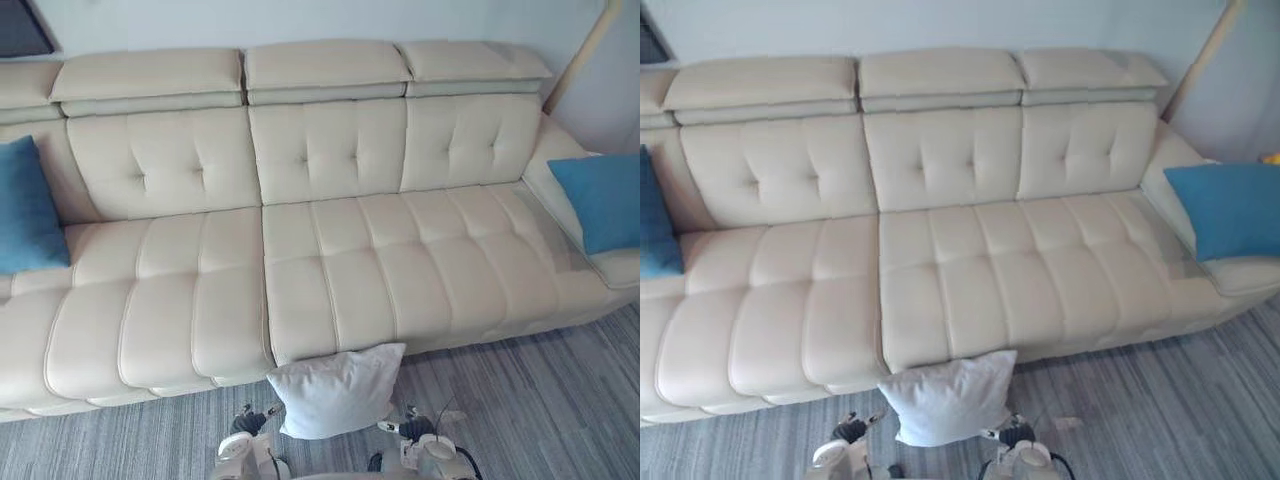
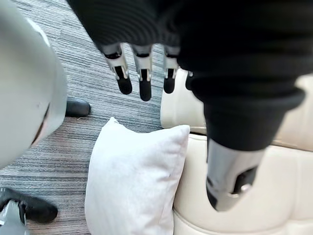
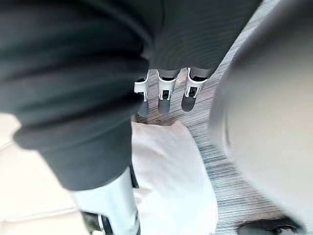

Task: Pick up cushions and gather them together orderly.

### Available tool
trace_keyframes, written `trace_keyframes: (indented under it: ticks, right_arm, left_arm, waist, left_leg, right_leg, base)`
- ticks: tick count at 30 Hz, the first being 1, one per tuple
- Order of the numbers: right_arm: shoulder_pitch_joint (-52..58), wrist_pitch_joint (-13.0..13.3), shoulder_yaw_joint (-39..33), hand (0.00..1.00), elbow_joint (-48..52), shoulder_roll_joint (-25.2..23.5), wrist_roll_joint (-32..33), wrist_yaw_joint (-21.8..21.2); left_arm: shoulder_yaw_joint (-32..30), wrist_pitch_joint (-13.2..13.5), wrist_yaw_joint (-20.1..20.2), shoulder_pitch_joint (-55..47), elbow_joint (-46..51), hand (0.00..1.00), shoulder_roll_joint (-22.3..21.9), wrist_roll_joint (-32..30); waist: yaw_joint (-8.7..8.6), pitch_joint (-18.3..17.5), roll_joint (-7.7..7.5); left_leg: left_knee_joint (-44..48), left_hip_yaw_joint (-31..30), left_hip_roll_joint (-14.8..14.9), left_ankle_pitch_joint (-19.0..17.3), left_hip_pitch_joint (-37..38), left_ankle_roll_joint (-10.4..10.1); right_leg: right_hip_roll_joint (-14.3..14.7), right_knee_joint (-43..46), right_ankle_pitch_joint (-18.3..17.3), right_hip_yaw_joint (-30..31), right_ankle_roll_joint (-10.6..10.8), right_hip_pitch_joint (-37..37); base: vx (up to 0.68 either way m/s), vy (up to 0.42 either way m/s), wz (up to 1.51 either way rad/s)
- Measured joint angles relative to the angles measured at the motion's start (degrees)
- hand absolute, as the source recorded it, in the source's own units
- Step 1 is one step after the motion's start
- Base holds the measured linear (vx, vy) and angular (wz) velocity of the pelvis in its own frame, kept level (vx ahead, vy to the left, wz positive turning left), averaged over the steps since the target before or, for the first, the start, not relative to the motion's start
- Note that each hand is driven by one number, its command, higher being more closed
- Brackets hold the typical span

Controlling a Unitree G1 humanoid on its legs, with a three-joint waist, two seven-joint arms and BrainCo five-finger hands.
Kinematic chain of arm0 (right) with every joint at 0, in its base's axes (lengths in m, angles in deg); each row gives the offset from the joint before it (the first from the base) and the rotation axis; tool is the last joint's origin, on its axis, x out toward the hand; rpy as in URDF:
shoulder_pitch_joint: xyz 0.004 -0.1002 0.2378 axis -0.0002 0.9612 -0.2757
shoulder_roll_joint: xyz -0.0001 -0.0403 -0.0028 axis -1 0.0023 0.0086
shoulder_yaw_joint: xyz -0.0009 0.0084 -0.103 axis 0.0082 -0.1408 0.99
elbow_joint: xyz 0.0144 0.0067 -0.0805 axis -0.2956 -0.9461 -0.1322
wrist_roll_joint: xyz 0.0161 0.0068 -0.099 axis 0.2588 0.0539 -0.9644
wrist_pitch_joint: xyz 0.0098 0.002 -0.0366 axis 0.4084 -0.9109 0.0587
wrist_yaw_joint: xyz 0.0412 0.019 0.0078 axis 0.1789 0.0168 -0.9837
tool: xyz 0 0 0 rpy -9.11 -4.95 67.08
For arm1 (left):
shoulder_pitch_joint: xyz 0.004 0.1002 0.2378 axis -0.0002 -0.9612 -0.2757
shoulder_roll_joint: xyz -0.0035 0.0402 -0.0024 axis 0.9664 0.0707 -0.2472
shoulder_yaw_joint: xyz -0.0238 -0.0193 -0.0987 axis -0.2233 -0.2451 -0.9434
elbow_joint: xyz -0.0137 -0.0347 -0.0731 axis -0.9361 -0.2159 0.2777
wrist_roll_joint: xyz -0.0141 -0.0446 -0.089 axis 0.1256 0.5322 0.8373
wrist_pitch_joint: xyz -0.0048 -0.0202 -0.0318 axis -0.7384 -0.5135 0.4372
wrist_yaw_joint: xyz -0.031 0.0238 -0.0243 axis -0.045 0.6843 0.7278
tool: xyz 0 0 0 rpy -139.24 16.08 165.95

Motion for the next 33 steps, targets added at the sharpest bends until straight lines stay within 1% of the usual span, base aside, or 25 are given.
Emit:
trace_keyframes:
  ticks: [1, 2, 3, 4, 5, 6, 7, 8, 9, 10, 12, 13, 14, 15, 16, 17, 18, 19, 20, 21, 24, 25, 27, 29, 33]
  right_arm:
    - [0.0, 0.0, 0.1, 0.00, 0.0, 0.0, 0.0, 0.0]
    - [0.0, 0.0, 0.3, 0.00, 0.0, 0.0, 0.0, -0.1]
    - [0.0, -0.1, 0.7, 0.00, 0.0, -0.1, 0.0, -0.1]
    - [0.3, -0.2, 1.1, 0.00, -0.1, -0.4, -0.1, -0.1]
    - [0.5, -0.3, 1.7, 0.00, -0.4, -0.1, -0.1, -0.1]
    - [-0.2, -0.4, 2.8, 0.00, -2.0, 1.0, -0.1, -0.1]
    - [-1.2, -0.4, 3.1, 0.00, -2.2, 1.9, -0.1, -0.1]
    - [-1.7, -0.5, 3.3, 0.00, -2.2, 2.7, -0.1, -0.2]
    - [-2.1, -0.4, 3.3, 0.00, -2.2, 3.2, -0.1, -0.2]
    - [-1.8, -0.4, 3.3, 0.00, -2.6, 3.5, -0.1, -0.2]
    - [-1.9, -0.3, 3.1, 0.00, -2.7, 3.6, -0.1, -0.1]
    - [-2.1, -0.3, 3.0, 0.00, -2.9, 3.6, -0.1, -0.1]
    - [-2.3, -0.3, 2.7, 0.00, -3.1, 3.4, -0.1, 0.1]
    - [-2.3, -0.2, 2.5, 0.00, -3.5, 3.4, -0.1, 0.3]
    - [-2.3, -0.2, 2.0, 0.00, -4.4, 3.1, -0.1, 0.5]
    - [-2.2, -0.1, 0.9, 0.00, -4.4, 2.8, -0.1, 0.8]
    - [-2.2, 0.0, 0.5, 0.00, -4.5, 2.8, -0.1, 1.0]
    - [-1.9, 0.1, 0.4, 0.00, -4.9, 3.3, -0.1, 1.2]
    - [-1.9, 0.2, 0.4, 0.00, -4.9, 3.6, -0.1, 1.2]
    - [-1.7, 0.4, 0.3, 0.00, -4.7, 3.6, -0.1, 1.3]
    - [-1.1, 0.3, -1.4, 0.00, -4.8, 3.5, -0.1, 1.2]
    - [-1.2, 0.4, -1.8, 0.00, -4.7, 3.2, -0.1, 1.1]
    - [-0.6, 0.3, -1.9, 0.00, -4.7, 2.9, -0.1, 1.2]
    - [0.6, 0.4, -2.0, 0.00, -4.1, 2.6, -0.1, 1.2]
    - [-1.0, 0.4, -1.7, 0.00, -3.7, 2.0, -0.1, 1.6]
  left_arm:
    - [0.0, 0.0, 0.0, -0.1, 0.0, 0.00, 0.0, 0.0]
    - [0.1, 0.0, -0.1, -0.2, 0.0, 0.00, 0.2, 0.0]
    - [0.1, 0.0, -0.1, -0.2, 0.0, 0.00, 0.6, 0.0]
    - [0.1, 0.0, -0.1, -0.2, -0.1, 0.00, 1.4, 0.0]
    - [0.1, 0.0, -0.1, 0.0, -0.7, 0.00, 1.6, 0.0]
    - [0.0, 0.0, -0.2, -0.1, -1.7, 0.00, 0.7, 0.0]
    - [0.2, 0.0, -0.2, 0.0, -2.4, 0.00, 0.1, 0.1]
    - [0.7, -0.1, 0.4, 0.3, -3.3, 0.00, 0.2, 0.0]
    - [-0.1, -0.1, 0.2, 0.4, -3.3, 0.00, 0.2, 0.0]
    - [-0.5, -0.1, 0.0, 0.4, -3.2, 0.00, 0.0, 0.0]
    - [-1.1, 0.0, 0.0, 0.4, -3.1, 0.00, 0.0, 0.0]
    - [-1.4, 0.1, 0.1, 0.5, -2.5, 0.00, 0.2, 0.0]
    - [-1.6, 0.2, 0.0, 0.8, -0.9, 0.00, 0.2, 0.0]
    - [-1.6, 0.2, 0.0, 1.4, -0.3, 0.00, 0.3, 0.0]
    - [-1.6, 0.1, -0.1, 1.8, -0.1, 0.00, 0.5, 0.0]
    - [-0.9, 0.1, -0.2, 1.8, 0.0, 0.00, 0.6, 0.0]
    - [0.3, 0.0, -0.2, 1.7, 0.1, 0.00, 0.5, 0.0]
    - [1.8, 0.0, -0.2, 1.5, 0.2, 0.00, 0.5, 0.0]
    - [3.1, 0.0, 0.0, 1.4, 0.2, 0.00, 0.5, 0.0]
    - [3.4, 0.0, 0.0, 1.4, 0.2, 0.00, 0.5, 0.0]
    - [3.4, 0.0, 0.0, 0.9, 0.1, 0.00, 0.5, 0.0]
    - [3.4, 0.0, 0.0, 0.4, 0.0, 0.00, 0.5, 0.1]
    - [3.5, 0.0, 0.0, 0.3, -0.1, 0.00, 0.9, 0.1]
    - [3.4, 0.0, 0.0, 0.1, -0.2, 0.00, 1.2, 0.1]
    - [3.2, 0.0, -0.2, 0.7, 0.5, 0.00, 1.9, 0.2]
  waist:
    - [0.00, -0.1, 0.14]
    - [0.00, -0.3, 0.15]
    - [0.04, -0.4, -0.48]
    - [0.05, -0.8, -2.59]
    - [0.00, -0.7, -2.81]
    - [0.46, -0.8, -0.99]
    - [0.44, -1.1, 0.24]
    - [0.29, -1.1, 1.22]
    - [0.05, -0.8, 1.82]
    - [0.00, -0.5, 1.63]
    - [-0.10, -0.6, 1.34]
    - [-0.19, -0.3, 0.56]
    - [-0.48, 0.4, -0.54]
    - [-0.63, 0.8, -1.24]
    - [-0.54, 1.1, -1.54]
    - [-0.40, 1.2, -1.44]
    - [-0.43, 1.3, -1.38]
    - [-0.35, 1.4, -1.44]
    - [-0.42, 1.2, -1.16]
    - [-0.79, 1.1, -1.02]
    - [-0.48, 0.6, -0.34]
    - [-0.38, 0.6, -0.53]
    - [-0.34, 0.8, -1.06]
    - [-0.35, 0.4, -1.59]
    - [-0.28, 2.0, -2.24]
  left_leg:
    - [-0.2, -0.4, 0.3, 0.2, 0.0, -0.3]
    - [-0.7, -0.8, 1.0, 0.6, 0.2, -1.1]
    - [-1.0, -1.2, 1.4, 1.1, 0.3, -1.9]
    - [-2.2, -1.9, 0.8, 1.7, 1.5, -3.5]
    - [-3.7, -2.5, 0.8, 1.8, 3.0, -4.8]
    - [-4.8, -3.0, 3.3, 2.5, 3.5, -6.0]
    - [-5.0, -3.4, 4.2, 2.5, 3.3, -6.1]
    - [-5.5, -3.9, 5.1, 2.6, 3.3, -6.1]
    - [-6.0, -4.9, 6.1, 2.6, 3.4, -6.2]
    - [-6.2, -5.2, 6.7, 3.0, 3.3, -6.9]
    - [-6.4, -6.2, 7.5, 3.3, 2.5, -7.4]
    - [-4.8, -6.8, 7.8, 4.6, 1.3, -8.3]
    - [-0.9, -7.5, 7.6, 6.0, -1.9, -7.1]
    - [2.1, -7.5, 7.6, 6.8, -4.2, -5.9]
    - [4.2, -7.1, 7.6, 7.8, -5.9, -4.3]
    - [5.5, -6.3, 7.6, 8.9, -7.0, -2.9]
    - [6.0, -6.1, 7.3, 8.9, -7.4, -3.1]
    - [6.4, -6.0, 6.0, 7.2, -7.3, -5.1]
    - [5.9, -5.0, 3.3, 5.9, -7.1, -5.1]
    - [4.0, -2.4, 2.5, 5.5, -6.1, -3.9]
    - [-5.3, -1.7, 1.4, 5.6, -1.2, -3.4]
    - [-6.2, -1.8, 0.9, 5.6, -1.1, -3.3]
    - [-5.7, -1.9, -0.1, 5.4, -0.9, -2.7]
    - [-5.4, -2.1, -1.2, 5.2, -0.2, -2.0]
    - [-2.3, -2.3, -1.2, 4.9, -2.8, -1.7]
  right_leg:
    - [0.0, -1.5, 0.3, 0.2, 0.1, 0.1]
    - [-0.1, -4.5, 1.5, 0.8, 0.8, 0.1]
    - [-0.3, -7.8, 4.4, 1.4, 1.2, 0.2]
    - [-0.8, -10.3, 12.3, 3.4, 0.7, 0.6]
    - [-0.6, -9.8, 10.1, 3.9, 4.7, 1.4]
    - [1.8, -9.9, 7.8, 3.5, 4.1, 1.3]
    - [2.8, -9.7, 6.9, 2.8, 3.5, 1.0]
    - [4.0, -8.8, 6.0, 2.7, 3.2, 0.2]
    - [5.0, -5.6, 3.8, 2.7, 2.6, -1.4]
    - [5.0, -1.0, 0.6, 2.5, 2.0, -3.2]
    - [5.0, 2.7, -2.7, 1.5, 1.9, -4.5]
    - [4.5, 3.9, -4.2, 0.2, 1.3, -4.8]
    - [4.0, 3.7, -4.5, -0.9, 1.1, -4.4]
    - [3.7, 2.9, -4.3, -2.1, 0.9, -3.8]
    - [3.7, 1.9, -4.1, -3.3, 0.7, -2.8]
    - [3.7, 0.8, -3.2, -4.5, -0.4, -1.5]
    - [3.7, 0.1, -3.0, -5.3, -0.8, -0.4]
    - [3.1, -0.3, -2.7, -5.7, -1.1, 0.4]
    - [2.6, -1.1, -2.4, -6.3, -0.7, 1.3]
    - [2.6, -2.1, -2.0, -6.8, -0.5, 2.2]
    - [3.6, -5.0, -0.3, -6.0, 0.5, 3.4]
    - [3.6, -6.1, 0.7, -5.0, 0.7, 3.4]
    - [3.4, -8.0, 1.7, -2.2, 0.6, 4.3]
    - [2.7, -10.0, 2.0, -1.4, 0.8, 6.2]
    - [2.2, -8.2, 2.0, -0.6, 0.8, 4.4]
  base:
    - [0.13, -0.234, 0.24]
    - [0.10, -0.226, 0.19]
    - [0.12, -0.313, 0.26]
    - [0.12, -0.355, 0.27]
    - [0.15, -0.499, 0.02]
    - [0.11, -0.412, -0.12]
    - [0.06, -0.313, -0.26]
    - [0.02, -0.228, -0.16]
    - [0.00, -0.267, -0.02]
    - [-0.02, -0.261, 0.15]
    - [-0.01, -0.221, 0.45]
    - [0.01, -0.241, 0.67]
    - [0.02, -0.197, 0.72]
    - [0.01, -0.205, 0.70]
    - [0.05, -0.190, 0.70]
    - [0.06, -0.167, 0.67]
    - [0.06, -0.091, 0.54]
    - [0.07, -0.003, 0.37]
    - [0.09, 0.029, 0.36]
    - [0.10, 0.047, 0.34]
    - [0.09, 0.091, 0.00]
    - [0.07, 0.163, -0.21]
    - [0.05, 0.152, -0.03]
    - [0.06, 0.128, 0.10]
    - [-0.02, 0.033, 0.07]
